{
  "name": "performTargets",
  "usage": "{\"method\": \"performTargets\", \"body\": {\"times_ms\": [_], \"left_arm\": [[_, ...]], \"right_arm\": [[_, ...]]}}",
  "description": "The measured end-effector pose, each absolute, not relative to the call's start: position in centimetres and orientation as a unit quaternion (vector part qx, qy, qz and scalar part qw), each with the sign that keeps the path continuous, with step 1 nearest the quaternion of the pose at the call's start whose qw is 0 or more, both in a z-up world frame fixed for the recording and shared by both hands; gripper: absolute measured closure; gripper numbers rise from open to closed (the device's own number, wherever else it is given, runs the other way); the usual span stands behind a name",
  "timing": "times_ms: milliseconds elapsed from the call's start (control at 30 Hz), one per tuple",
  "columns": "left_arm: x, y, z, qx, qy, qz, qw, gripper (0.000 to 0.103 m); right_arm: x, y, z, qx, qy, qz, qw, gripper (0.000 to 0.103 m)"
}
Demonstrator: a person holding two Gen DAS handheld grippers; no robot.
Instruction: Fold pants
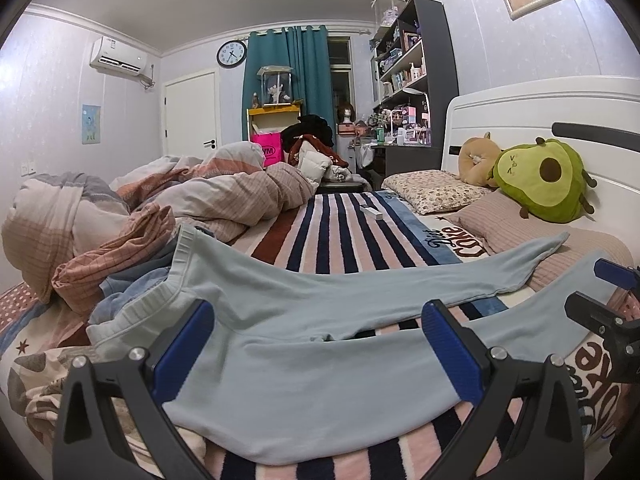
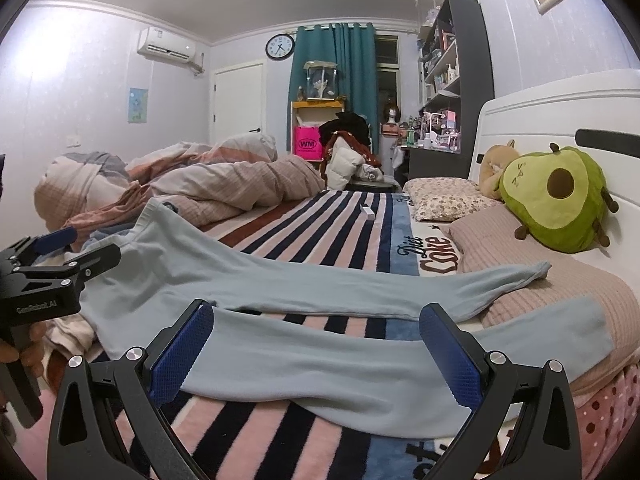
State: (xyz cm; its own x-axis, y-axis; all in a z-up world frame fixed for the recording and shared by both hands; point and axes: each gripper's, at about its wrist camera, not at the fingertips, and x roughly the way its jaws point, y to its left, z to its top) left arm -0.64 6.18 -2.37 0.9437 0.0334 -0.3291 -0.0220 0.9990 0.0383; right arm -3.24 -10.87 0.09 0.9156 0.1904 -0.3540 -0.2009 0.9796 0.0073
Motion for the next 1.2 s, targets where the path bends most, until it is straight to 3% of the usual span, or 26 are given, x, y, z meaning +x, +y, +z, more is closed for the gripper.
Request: {"method": "performTargets", "body": {"times_ms": [467, 700, 900, 1033, 1200], "left_arm": [[0.0, 6.7, -2.6, 0.011, 0.177, 0.007, 0.984, 0.001], [-0.2, 12.1, -4.4, -0.034, 0.215, 0.014, 0.976, 0.001], [0.6, 16.6, -8.4, -0.076, 0.274, 0.034, 0.958, 0.001], [1.7, 18.1, -11.2, -0.115, 0.317, 0.031, 0.941, 0.013], [1.9, 17.5, -13.7, -0.136, 0.356, 0.013, 0.924, 0.013]], "right_arm": [[-3.6, -12.0, -0.4, 0.008, 0.156, 0.095, 0.983, 0.000], [-2.0, -15.3, -2.1, 0.015, 0.217, 0.073, 0.973, 0.001], [0.0, -19.3, -7.8, 0.084, 0.315, 0.074, 0.942, 0.001], [0.3, -20.6, -11.0, 0.154, 0.352, 0.094, 0.919, 0.001], [0.7, -20.5, -13.7, 0.201, 0.379, 0.125, 0.894, 0.001]]}}
